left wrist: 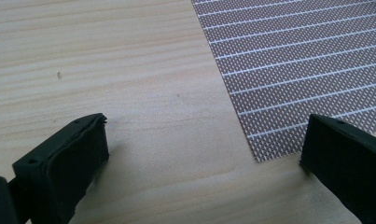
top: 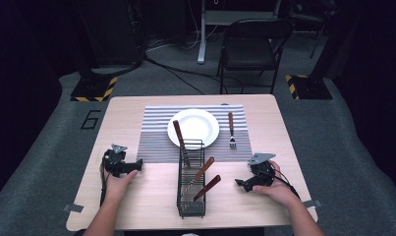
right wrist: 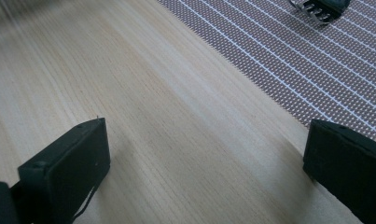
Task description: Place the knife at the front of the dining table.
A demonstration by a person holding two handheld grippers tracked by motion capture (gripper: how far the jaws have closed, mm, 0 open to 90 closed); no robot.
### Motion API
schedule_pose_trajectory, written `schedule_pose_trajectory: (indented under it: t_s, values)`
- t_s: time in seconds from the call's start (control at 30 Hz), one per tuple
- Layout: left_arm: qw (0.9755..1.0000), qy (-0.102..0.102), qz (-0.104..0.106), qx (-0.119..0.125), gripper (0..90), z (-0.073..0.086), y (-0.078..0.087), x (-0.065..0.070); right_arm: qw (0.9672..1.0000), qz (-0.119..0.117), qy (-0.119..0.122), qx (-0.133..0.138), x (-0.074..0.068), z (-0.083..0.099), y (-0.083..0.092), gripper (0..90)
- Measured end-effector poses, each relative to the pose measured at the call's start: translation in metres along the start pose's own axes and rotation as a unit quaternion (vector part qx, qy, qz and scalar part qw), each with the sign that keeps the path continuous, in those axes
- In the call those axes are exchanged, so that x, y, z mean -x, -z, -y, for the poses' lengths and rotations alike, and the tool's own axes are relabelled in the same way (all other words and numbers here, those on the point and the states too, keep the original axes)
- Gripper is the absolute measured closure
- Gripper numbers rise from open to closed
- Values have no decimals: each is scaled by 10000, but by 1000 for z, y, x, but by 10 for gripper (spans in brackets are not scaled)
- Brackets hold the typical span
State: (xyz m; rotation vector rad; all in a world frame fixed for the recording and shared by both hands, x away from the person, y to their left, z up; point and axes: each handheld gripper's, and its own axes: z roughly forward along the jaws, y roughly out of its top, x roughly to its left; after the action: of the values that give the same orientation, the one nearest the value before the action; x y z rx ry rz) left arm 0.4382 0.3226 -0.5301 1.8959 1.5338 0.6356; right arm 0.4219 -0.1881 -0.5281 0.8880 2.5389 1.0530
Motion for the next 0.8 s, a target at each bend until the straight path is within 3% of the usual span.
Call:
schedule_pose_trajectory:
  t_s: [0.8]
  values:
    - [9999, -39, 22, 96, 40, 0, 0, 1, 10000, -3, 1, 2, 0, 0, 0, 0]
